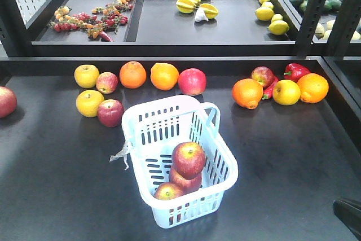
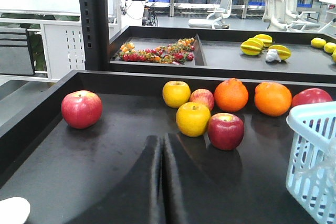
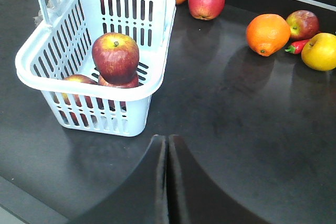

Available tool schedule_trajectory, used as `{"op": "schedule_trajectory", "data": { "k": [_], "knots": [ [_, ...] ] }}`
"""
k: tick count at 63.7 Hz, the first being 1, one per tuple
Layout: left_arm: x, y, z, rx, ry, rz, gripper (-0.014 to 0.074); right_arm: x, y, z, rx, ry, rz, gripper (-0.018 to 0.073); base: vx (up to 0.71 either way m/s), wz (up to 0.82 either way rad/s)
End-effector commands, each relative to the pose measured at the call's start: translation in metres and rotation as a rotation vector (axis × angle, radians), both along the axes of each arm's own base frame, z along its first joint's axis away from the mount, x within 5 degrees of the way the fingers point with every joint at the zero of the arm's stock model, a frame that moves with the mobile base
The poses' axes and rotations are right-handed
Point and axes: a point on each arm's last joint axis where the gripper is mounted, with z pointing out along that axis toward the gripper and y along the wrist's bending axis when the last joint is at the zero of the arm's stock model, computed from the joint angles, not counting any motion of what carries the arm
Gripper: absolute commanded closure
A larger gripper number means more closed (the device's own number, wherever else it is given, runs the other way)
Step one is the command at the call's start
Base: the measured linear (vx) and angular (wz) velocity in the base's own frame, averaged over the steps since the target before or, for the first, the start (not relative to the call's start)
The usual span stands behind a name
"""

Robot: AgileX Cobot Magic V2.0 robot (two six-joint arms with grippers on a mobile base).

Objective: Pick three apples into basket with both arms

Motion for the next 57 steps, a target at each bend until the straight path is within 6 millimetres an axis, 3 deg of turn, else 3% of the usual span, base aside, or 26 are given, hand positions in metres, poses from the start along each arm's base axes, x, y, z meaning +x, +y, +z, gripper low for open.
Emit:
{"op": "schedule_trajectory", "data": {
  "k": [1, 57],
  "knots": [
    [-0.0001, 0.0006, 0.0016, -0.006, -0.087, 0.008, 0.0603, 0.0034, 0.0005, 0.0136, 0.029, -0.083, -0.008, 0.0563, 0.0, 0.0],
    [-0.0001, 0.0006, 0.0015, -0.014, -0.087, 0.007, 0.0603, 0.0034, 0.0005, 0.0136, 0.029, -0.083, -0.008, 0.0563, 0.0, 0.0]
  ]
}}
